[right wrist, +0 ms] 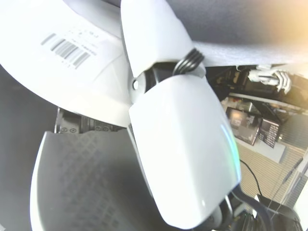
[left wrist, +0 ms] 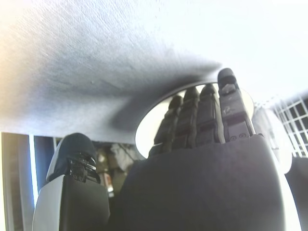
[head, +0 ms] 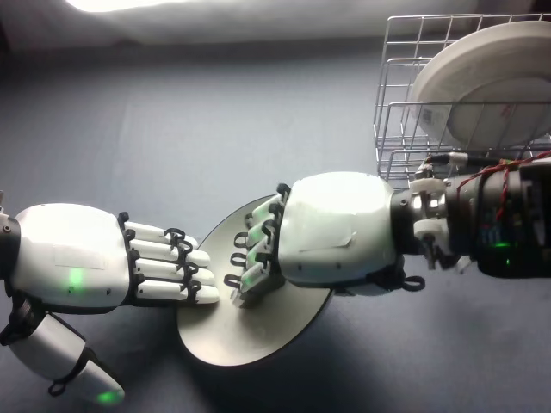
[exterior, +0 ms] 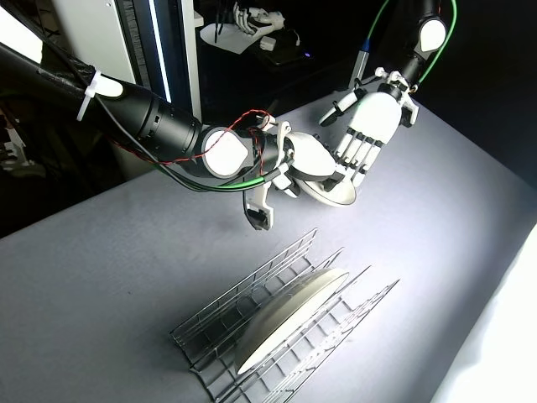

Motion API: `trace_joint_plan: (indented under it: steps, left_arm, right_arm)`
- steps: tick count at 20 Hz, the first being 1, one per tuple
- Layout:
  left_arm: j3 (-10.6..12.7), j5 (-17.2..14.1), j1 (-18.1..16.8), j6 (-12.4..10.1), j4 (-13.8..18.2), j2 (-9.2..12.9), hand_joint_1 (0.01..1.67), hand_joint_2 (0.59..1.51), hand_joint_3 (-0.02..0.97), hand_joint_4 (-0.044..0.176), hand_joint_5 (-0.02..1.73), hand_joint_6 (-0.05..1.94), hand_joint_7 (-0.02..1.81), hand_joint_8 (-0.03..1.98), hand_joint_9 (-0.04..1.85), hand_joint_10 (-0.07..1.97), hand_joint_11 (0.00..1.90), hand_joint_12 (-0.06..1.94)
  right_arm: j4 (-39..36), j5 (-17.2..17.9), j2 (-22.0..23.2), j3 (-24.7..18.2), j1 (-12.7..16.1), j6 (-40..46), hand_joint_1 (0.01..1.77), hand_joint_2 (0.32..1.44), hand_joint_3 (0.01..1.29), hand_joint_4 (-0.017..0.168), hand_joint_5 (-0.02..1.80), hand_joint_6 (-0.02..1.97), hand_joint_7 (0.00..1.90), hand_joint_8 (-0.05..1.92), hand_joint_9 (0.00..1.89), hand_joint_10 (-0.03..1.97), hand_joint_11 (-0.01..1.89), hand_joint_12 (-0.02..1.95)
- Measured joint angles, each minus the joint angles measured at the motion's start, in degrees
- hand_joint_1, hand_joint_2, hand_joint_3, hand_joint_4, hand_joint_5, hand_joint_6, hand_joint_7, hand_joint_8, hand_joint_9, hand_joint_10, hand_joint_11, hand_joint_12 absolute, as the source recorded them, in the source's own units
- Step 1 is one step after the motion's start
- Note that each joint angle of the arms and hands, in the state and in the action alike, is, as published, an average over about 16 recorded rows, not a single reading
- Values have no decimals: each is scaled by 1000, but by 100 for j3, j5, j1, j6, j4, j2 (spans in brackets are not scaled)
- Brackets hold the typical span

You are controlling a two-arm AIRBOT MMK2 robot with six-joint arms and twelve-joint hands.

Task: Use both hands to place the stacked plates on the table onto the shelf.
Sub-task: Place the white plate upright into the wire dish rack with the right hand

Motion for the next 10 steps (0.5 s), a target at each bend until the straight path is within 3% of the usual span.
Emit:
trace_joint_plan:
  steps: [5, 10]
  left_arm:
    - [-67, -40, -259, -24, 88, 94, 14, 1131, 15, -7, -9, -27, -1, -13, -13, -30, 22, 18]
    - [-159, -156, -697, -93, 175, 329, 15, 1127, 16, -3, -4, -10, 9, -10, 2, -12, 18, 13]
  right_arm:
    - [22, 117, 109, -62, 45, -9, 1468, 958, 14, -3, 715, 459, 773, 452, 745, 842, 712, 1345]
    - [129, 173, 354, -256, 145, -14, 1423, 914, 11, -4, 826, 681, 892, 704, 898, 1063, 895, 1311]
